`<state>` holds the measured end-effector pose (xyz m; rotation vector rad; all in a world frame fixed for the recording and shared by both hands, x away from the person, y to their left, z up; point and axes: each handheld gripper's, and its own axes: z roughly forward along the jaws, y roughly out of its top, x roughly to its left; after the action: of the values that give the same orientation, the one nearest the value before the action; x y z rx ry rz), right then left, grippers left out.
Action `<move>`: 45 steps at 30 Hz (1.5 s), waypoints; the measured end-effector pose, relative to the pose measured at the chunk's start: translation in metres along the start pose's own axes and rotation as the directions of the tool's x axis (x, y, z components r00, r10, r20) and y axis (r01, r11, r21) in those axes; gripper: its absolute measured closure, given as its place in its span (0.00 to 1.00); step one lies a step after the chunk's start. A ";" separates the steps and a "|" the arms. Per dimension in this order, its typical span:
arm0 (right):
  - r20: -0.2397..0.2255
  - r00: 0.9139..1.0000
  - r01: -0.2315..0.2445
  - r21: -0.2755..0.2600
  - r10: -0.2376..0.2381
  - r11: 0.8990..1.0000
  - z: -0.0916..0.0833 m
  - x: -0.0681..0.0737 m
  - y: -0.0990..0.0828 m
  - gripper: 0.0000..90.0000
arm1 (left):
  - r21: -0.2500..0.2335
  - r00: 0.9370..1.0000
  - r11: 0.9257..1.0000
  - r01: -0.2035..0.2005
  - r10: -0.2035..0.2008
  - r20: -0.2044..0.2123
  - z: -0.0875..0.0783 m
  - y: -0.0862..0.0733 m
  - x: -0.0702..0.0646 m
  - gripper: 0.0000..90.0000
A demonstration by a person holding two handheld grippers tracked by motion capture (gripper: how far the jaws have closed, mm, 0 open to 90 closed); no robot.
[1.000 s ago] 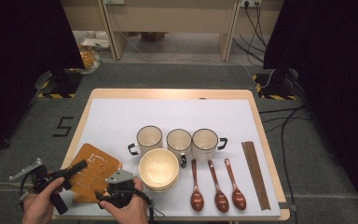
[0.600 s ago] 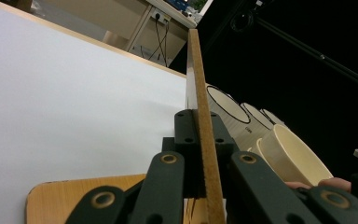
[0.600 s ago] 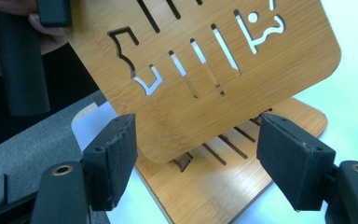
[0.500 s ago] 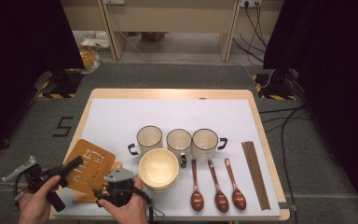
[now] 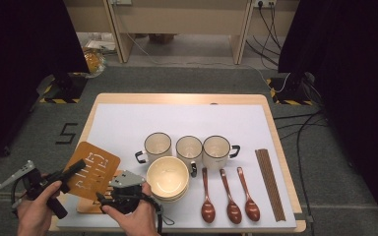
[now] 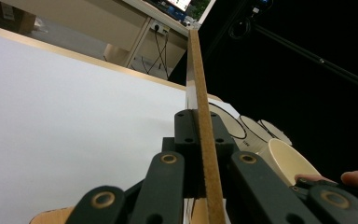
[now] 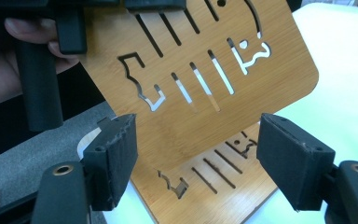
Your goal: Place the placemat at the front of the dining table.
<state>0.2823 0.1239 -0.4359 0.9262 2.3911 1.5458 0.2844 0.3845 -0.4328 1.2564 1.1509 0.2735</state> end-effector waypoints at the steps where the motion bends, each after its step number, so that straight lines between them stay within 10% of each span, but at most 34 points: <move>1: 0.000 1.000 0.003 -0.006 -0.003 1.000 -0.001 0.000 0.002 0.32 | 0.000 1.000 1.000 -0.001 0.001 0.000 0.000 0.001 0.000 0.96; 45: 0.133 0.991 0.024 -0.102 -0.011 0.994 -0.066 -0.048 0.043 0.32 | 0.010 0.997 0.997 -0.081 0.081 0.000 0.053 0.045 -0.008 0.96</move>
<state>0.3096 0.0579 -0.3784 0.9515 2.2013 1.5350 0.3405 0.3633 -0.3968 1.3133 1.1041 0.3284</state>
